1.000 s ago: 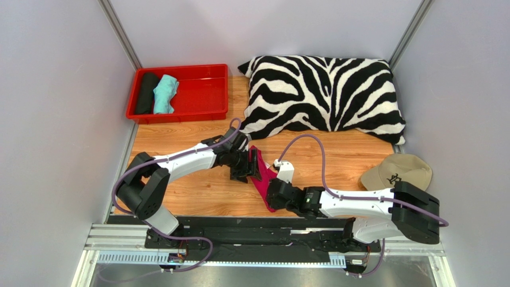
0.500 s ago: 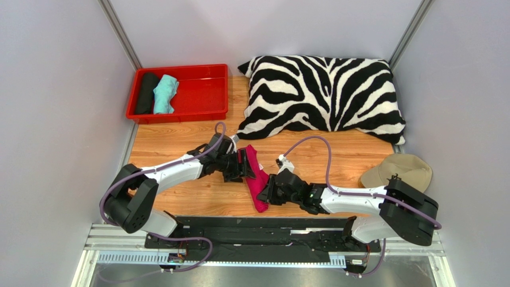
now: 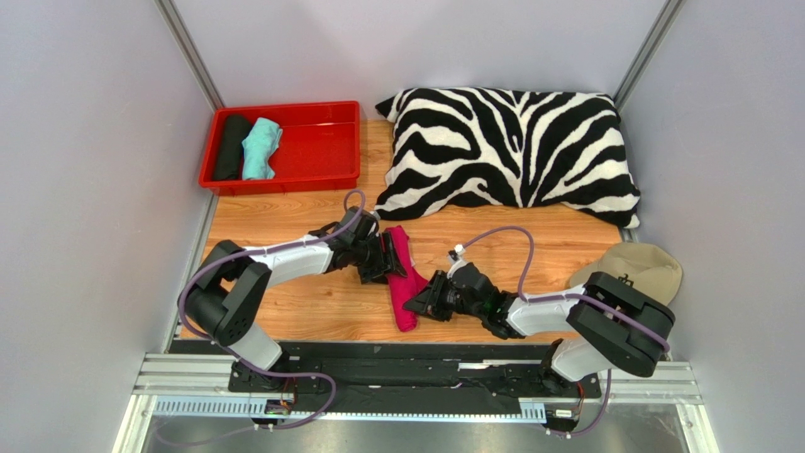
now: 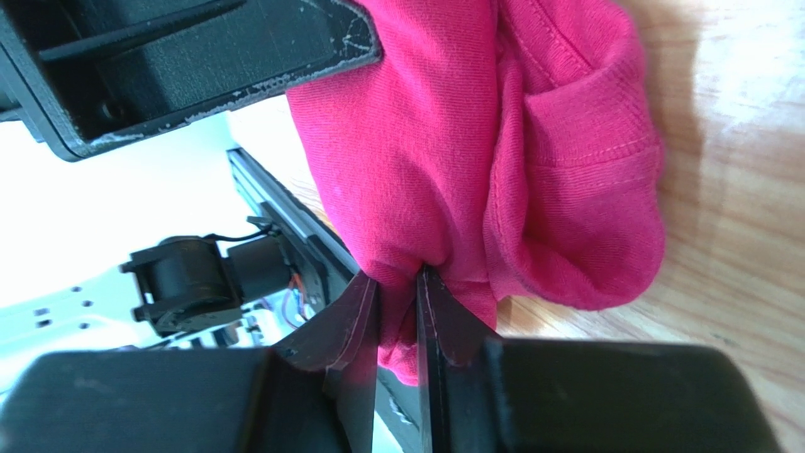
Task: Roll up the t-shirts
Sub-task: Roll the T-shirt to the center of the board.
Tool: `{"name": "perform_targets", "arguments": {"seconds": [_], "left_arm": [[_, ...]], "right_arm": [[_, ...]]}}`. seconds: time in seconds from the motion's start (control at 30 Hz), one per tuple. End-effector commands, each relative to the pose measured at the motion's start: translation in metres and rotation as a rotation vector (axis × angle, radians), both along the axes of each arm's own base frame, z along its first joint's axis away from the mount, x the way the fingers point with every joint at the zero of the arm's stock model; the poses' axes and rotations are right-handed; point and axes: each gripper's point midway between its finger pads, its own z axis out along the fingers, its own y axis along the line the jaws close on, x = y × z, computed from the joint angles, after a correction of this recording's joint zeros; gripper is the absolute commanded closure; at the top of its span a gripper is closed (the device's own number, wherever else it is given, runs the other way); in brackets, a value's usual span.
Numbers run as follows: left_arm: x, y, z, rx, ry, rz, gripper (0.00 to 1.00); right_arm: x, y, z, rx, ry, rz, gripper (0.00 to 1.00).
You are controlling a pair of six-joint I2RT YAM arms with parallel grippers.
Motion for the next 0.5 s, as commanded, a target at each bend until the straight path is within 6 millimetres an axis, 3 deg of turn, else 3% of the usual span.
{"name": "perform_targets", "arguments": {"seconds": [0.0, 0.07, 0.13, 0.17, 0.2, 0.27, 0.3, 0.33, 0.4, 0.47], "left_arm": [[0.020, 0.026, -0.015, 0.208, 0.024, 0.109, 0.36], [0.017, 0.031, -0.018, 0.265, 0.053, 0.104, 0.36], [0.015, 0.036, -0.021, 0.301, 0.067, 0.104, 0.36], [0.017, 0.035, -0.021, 0.306, 0.070, 0.100, 0.36], [0.017, 0.036, -0.022, 0.318, 0.071, 0.090, 0.36], [0.017, 0.036, -0.023, 0.341, 0.082, 0.078, 0.36], [0.017, 0.036, -0.024, 0.351, 0.082, 0.069, 0.36], [0.015, 0.037, -0.025, 0.360, 0.092, 0.063, 0.36], [0.017, 0.036, -0.025, 0.368, 0.088, 0.057, 0.36], [0.017, 0.033, -0.024, 0.370, 0.087, 0.049, 0.36]], "right_arm": [[-0.016, -0.010, -0.025, -0.041, 0.097, 0.023, 0.79], [-0.014, -0.008, -0.022, -0.057, 0.087, 0.031, 0.75], [-0.010, -0.009, -0.015, -0.102, 0.033, 0.038, 0.64], [-0.009, -0.019, -0.022, -0.174, 0.032, 0.022, 0.61], [-0.004, -0.017, -0.014, -0.183, 0.006, 0.017, 0.53], [0.000, -0.034, -0.012, -0.289, -0.039, -0.001, 0.48], [0.007, -0.031, 0.000, -0.300, -0.075, -0.001, 0.44], [0.006, -0.048, -0.008, -0.398, -0.078, -0.002, 0.42], [0.017, -0.052, 0.006, -0.432, -0.137, -0.029, 0.38], [0.020, -0.058, 0.009, -0.470, -0.165, -0.028, 0.34]]}}
